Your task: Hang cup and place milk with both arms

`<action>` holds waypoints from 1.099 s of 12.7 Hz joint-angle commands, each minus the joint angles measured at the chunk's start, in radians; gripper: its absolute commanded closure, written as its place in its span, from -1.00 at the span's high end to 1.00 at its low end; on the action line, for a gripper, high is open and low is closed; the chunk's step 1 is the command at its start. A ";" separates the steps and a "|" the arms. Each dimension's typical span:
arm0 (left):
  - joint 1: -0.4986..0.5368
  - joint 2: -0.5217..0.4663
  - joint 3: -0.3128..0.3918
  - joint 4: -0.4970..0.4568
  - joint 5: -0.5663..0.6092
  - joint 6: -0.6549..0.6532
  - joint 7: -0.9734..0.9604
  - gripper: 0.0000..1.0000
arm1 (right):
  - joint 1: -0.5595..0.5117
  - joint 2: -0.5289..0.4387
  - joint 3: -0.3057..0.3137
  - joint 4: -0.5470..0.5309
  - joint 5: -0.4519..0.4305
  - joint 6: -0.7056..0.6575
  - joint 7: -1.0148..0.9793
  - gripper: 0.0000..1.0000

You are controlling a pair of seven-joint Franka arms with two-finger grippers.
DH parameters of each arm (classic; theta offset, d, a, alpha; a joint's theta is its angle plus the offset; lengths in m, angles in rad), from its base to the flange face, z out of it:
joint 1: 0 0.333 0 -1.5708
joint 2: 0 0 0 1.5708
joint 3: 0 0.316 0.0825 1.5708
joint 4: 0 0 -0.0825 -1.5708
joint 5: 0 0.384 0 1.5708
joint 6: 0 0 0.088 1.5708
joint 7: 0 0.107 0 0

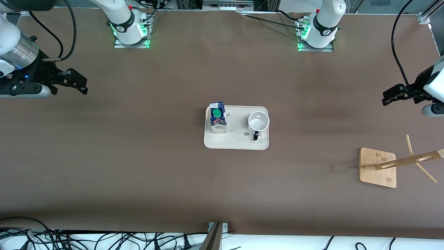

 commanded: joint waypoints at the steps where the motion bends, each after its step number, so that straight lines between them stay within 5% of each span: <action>1: -0.004 -0.011 0.005 0.000 -0.007 -0.015 0.006 1.00 | -0.003 -0.002 0.000 0.007 0.019 -0.002 -0.002 1.00; 12: -0.010 -0.005 -0.002 0.040 -0.009 -0.082 0.011 1.00 | 0.012 0.027 0.018 0.027 0.014 0.064 -0.018 1.00; 14: -0.007 -0.005 -0.003 0.040 -0.012 -0.079 0.008 1.00 | 0.022 0.068 0.067 0.015 0.016 0.025 -0.021 1.00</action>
